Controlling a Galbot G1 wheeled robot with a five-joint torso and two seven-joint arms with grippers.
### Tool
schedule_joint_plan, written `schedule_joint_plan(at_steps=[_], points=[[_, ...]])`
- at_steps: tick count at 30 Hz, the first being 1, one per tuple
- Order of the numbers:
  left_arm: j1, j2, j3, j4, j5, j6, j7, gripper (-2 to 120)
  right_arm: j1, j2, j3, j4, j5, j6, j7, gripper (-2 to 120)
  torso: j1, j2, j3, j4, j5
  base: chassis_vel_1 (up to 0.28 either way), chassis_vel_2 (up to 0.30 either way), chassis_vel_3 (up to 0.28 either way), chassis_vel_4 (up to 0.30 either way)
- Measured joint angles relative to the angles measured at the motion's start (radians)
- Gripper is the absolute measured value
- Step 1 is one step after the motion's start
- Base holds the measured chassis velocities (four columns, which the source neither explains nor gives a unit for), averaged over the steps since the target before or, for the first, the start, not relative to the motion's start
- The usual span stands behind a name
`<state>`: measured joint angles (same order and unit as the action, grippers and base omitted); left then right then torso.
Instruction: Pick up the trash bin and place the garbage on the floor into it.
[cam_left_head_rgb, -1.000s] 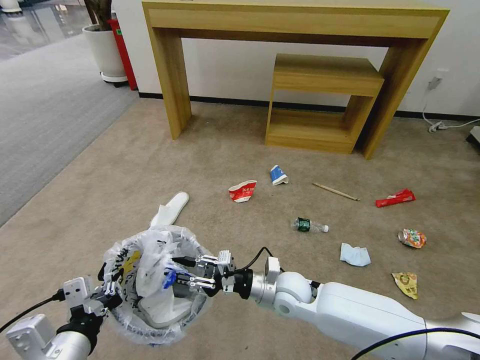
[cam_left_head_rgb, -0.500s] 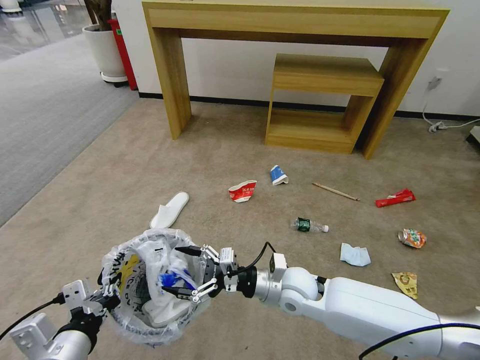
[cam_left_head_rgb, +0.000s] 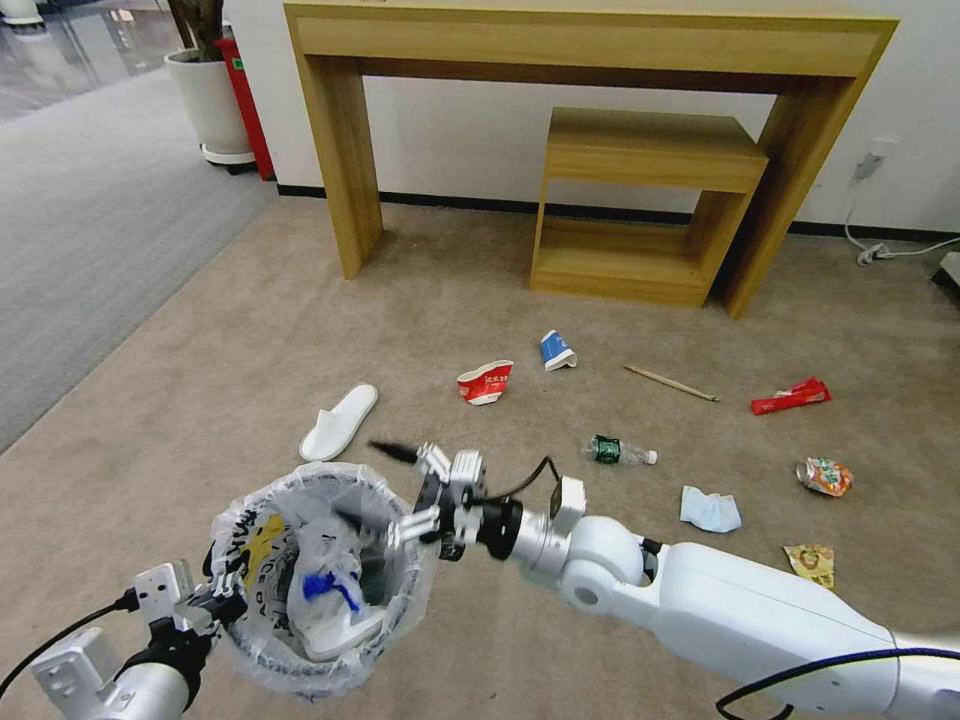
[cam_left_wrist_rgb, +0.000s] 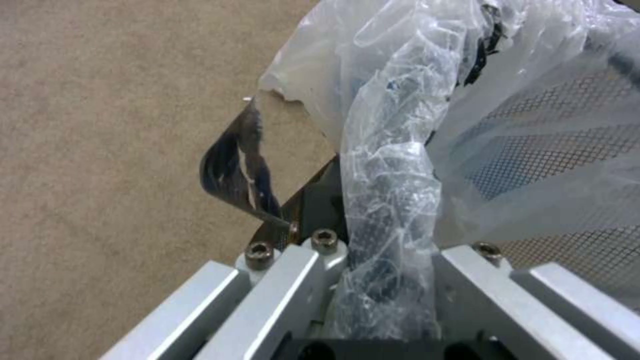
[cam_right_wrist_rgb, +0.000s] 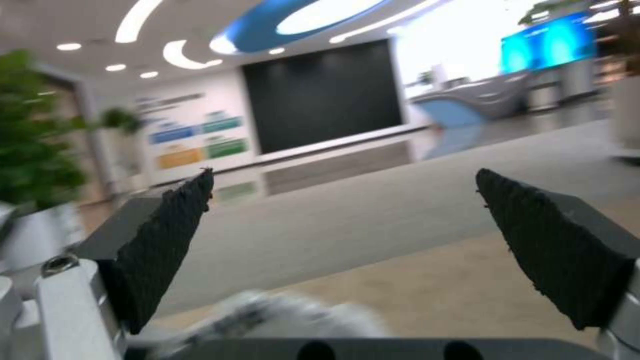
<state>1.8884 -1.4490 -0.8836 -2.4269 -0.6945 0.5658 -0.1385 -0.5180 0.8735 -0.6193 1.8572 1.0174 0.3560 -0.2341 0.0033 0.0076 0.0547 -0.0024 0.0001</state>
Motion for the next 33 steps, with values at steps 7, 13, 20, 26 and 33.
schedule_joint_plan(at_steps=[7, 13, 20, 26, 33], points=[[0.001, 0.003, 0.005, 0.006, 0.006, 0.0, 0.005, 1, -0.086, -0.04, 0.169, -0.003, -0.052, -0.018, 0.127, 100, 0.0, 0.0, 0.0, 0.0, 0.0001, 0.0, 0.0, 0.0, 0.0], [0.0, 0.016, -0.002, 0.009, 0.005, -0.002, 0.005, 1, -0.153, -0.102, 0.274, -0.026, -0.094, -0.031, 0.218, 100, 0.0, 0.0, 0.0, -0.0002, 0.0001, 0.0, 0.0, 0.0, 0.0], [-0.009, 0.023, -0.005, 0.02, 0.016, -0.009, 0.013, 1, -0.229, -0.142, 0.384, -0.082, -0.143, -0.019, 0.26, 100, 0.0, 0.0, 0.0, -0.0005, 0.0, 0.0, 0.0, 0.0, 0.0], [-0.02, 0.026, -0.003, 0.044, 0.032, -0.019, 0.028, 1, -0.327, -0.164, 0.469, -0.119, -0.184, 0.01, 0.257, 100, 0.0, 0.0, 0.0, -0.0001, 0.0, 0.0, 0.0, 0.0, 0.0], [-0.03, 0.031, -0.002, 0.057, 0.031, -0.02, 0.029, 1, -0.382, -0.18, 0.526, -0.138, -0.191, 0.03, 0.253, 100, 0.0, 0.0, 0.0, 0.0001, 0.0, 0.0, 0.0, 0.0, 0.0]])
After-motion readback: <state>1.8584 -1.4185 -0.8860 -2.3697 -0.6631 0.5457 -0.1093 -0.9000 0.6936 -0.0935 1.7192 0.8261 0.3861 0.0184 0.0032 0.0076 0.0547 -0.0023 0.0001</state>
